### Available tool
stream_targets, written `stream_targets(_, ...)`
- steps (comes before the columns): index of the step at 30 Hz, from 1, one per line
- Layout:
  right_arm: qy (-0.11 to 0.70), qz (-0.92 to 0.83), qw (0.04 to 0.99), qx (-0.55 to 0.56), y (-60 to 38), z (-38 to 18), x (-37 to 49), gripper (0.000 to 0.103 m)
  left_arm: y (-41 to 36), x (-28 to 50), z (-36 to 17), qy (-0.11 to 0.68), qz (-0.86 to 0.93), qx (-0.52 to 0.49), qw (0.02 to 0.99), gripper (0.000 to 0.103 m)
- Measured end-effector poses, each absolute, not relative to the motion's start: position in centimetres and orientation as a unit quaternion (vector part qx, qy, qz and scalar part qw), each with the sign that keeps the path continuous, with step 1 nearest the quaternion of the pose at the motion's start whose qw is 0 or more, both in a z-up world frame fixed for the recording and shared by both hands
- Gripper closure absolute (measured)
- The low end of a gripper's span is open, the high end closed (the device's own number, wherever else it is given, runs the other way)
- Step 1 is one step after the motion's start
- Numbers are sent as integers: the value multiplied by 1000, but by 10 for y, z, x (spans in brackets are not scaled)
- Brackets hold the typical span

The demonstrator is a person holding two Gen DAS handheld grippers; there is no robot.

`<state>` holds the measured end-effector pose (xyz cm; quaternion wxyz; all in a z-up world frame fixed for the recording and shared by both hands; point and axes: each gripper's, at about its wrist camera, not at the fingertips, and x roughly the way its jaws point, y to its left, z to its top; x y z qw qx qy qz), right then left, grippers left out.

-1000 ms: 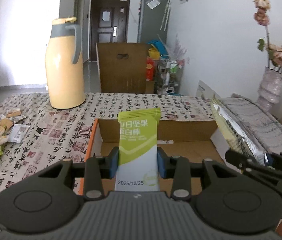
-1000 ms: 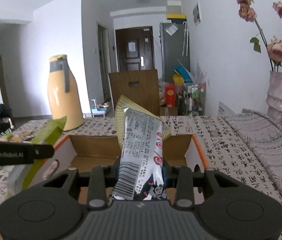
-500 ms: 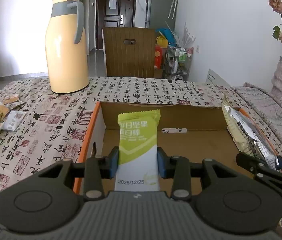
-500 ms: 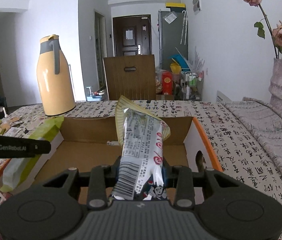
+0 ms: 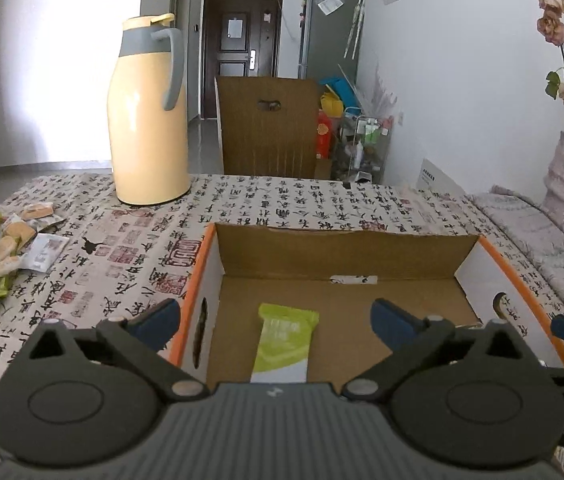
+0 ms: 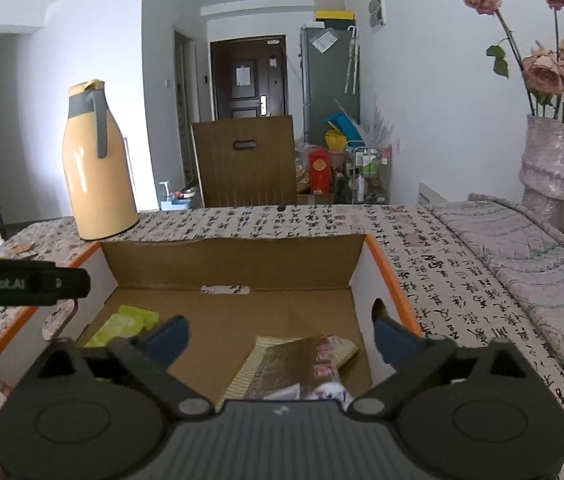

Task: Organize snacks
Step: 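Lower both held snacks into the cardboard box and open both tools, then move both tools back over the snack pile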

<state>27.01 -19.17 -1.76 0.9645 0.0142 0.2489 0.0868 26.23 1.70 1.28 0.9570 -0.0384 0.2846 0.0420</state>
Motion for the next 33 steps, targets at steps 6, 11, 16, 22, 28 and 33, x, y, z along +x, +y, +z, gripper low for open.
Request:
stream_targets(6,254,84,963,22,-196,-17,271,0,17,261,15,285,43,-42,957,0)
stream_targets(11,261,90,961,24,-197,-13,272,0,17,255,23,279,42,-42,958,0)
stream_targets(16,253,90,963,20,-197,2,264,0,16,241,38,265,40,-38,963,0)
stream_targets(22,240,89,967,0,-195,19,244,0,21,220,49,255,34,-37,966,0)
stream_targets(28,231,91,969,-7,-197,27,213,0,29,189,52,244,37,-34,968,0)
stream_targets(33,224,96,970,-9,-201,30,183,0,35,160,50,240,26,-32,970,0)
